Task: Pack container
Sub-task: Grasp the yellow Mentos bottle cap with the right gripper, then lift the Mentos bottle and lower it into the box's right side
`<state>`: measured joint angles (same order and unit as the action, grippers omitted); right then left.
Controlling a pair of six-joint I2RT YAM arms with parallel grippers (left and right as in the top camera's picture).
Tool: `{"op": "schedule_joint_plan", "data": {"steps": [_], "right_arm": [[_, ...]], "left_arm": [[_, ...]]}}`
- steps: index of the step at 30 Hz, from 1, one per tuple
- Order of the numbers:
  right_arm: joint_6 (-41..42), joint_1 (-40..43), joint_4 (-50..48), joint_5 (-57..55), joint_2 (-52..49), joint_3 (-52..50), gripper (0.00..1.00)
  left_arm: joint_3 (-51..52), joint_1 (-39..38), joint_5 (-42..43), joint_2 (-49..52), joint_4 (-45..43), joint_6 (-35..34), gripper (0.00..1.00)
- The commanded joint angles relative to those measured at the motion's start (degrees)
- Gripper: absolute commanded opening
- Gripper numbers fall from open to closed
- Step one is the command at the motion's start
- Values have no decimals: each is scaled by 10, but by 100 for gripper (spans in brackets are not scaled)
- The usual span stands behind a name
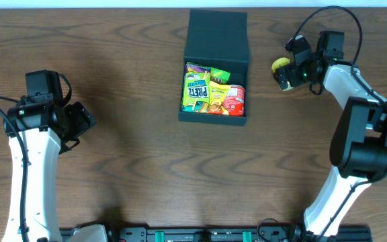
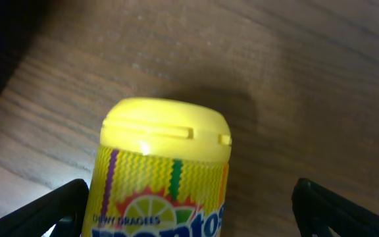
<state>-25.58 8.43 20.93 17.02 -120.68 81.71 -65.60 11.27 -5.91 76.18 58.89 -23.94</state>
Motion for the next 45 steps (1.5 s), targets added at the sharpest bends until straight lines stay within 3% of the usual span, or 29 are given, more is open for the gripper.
{"op": "schedule_joint_plan", "data": {"steps": [1, 5, 16, 26, 30, 45], "right_arm": [[43, -3, -6, 34, -13, 2, 99], [57, -3, -6, 47, -13, 2, 99], [63, -3, 26, 47, -13, 2, 59], [74, -3, 32, 60, -13, 2, 46], [76, -3, 36, 59, -11, 2, 36], [79, -3, 80, 94, 64, 3, 27]], "left_arm": [[-2, 3, 4, 6, 2, 4, 95], [-2, 3, 4, 6, 2, 4, 95], [-2, 3, 4, 6, 2, 4, 95], [-2, 3, 4, 6, 2, 4, 95], [-2, 3, 4, 6, 2, 4, 95], [-2, 3, 4, 6, 2, 4, 95]]}}
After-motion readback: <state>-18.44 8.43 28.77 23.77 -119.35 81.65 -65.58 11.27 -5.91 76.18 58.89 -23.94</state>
